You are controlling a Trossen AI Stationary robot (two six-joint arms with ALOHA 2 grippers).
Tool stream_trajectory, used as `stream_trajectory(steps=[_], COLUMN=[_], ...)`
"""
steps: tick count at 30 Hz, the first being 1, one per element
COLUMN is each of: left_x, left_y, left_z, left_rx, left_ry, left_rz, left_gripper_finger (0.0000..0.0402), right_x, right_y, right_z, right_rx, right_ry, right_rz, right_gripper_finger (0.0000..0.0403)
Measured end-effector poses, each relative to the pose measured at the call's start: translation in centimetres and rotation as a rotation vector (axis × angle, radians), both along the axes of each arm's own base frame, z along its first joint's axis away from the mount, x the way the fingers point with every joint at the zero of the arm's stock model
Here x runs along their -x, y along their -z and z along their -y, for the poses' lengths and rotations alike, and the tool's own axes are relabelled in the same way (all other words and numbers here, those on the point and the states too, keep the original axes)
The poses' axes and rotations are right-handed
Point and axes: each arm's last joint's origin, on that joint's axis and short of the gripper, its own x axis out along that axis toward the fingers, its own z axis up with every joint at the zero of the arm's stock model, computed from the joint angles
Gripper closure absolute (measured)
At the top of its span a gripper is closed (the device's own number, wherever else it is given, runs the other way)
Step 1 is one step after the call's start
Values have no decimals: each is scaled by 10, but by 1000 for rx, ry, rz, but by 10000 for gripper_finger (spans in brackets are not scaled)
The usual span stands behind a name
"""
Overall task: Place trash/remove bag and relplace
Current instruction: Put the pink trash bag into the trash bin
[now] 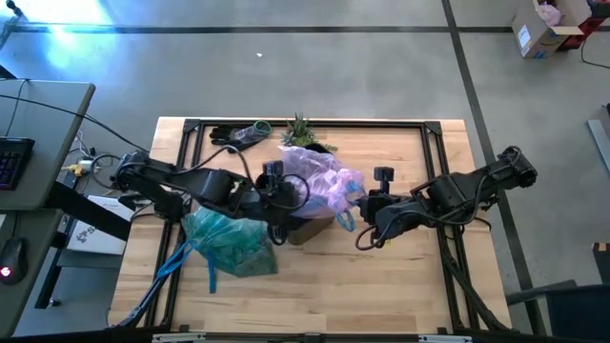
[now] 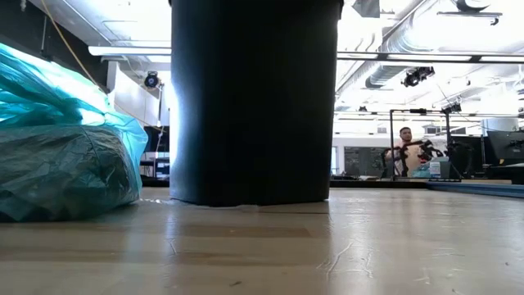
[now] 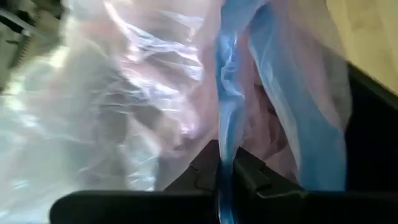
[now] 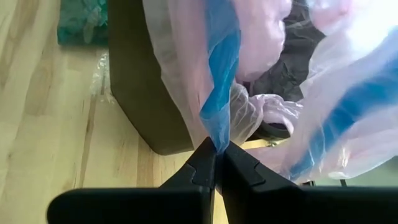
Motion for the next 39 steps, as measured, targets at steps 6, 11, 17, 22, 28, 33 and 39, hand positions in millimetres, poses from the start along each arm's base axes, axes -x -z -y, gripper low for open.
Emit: stream_trajectory(steps=[6,11,17,22,28,33,39], left_x=[17,31,48,59,72,80,87], left_y=[-28,-40,-31,-31,-35,-33,-27], left_z=[9,12,4,-1,-7,-11,-4], left_rx=[-41,-56,-96,-54,65,95,136], left_ry=[-12,-39,-190,-275,-331,-383,-378], left_rz=[100,130,35,37,37,-10,-71], left_gripper_finger=[401,401,401,402,402,401,401], right_x=[1,2,5,7,3,-5,-14], right_y=[0,1,2,3,12,26,39], right_z=[-2,-1,-1,-8,-22,-26,-31], right_rx=[0,-18,-43,-18,82,172,231], right_ry=[2,29,71,58,-18,-20,-16], right_rz=[5,3,-5,-1,-48,-119,-158], right_gripper_finger=[403,403,403,403,403,403,403])
